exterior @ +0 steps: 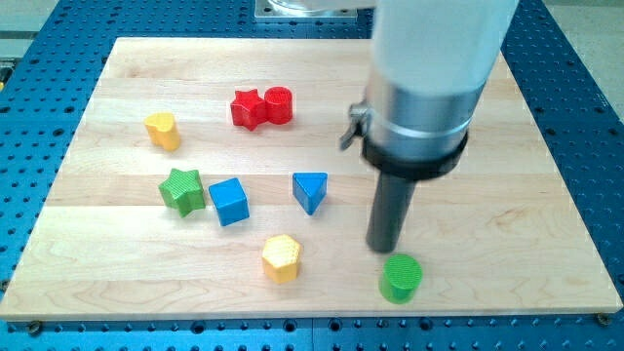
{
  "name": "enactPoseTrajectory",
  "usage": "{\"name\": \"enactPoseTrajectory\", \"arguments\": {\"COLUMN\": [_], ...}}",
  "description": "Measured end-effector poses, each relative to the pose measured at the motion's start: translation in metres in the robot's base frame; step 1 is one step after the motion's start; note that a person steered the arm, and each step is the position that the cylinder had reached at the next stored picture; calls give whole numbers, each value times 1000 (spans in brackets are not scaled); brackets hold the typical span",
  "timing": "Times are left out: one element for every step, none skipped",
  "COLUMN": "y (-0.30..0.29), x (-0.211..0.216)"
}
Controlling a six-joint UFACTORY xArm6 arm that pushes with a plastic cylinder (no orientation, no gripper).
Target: Move the green circle close to the yellow hexagon
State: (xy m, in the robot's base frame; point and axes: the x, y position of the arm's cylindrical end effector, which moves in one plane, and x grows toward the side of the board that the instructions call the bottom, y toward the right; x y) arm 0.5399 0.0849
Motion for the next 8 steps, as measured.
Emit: {"name": "enactPoseTrajectory", "arguments": {"y": [14,66,103,100,69,21,-2,-29], "x": [-9,6,60,78,79,60,40,29]}}
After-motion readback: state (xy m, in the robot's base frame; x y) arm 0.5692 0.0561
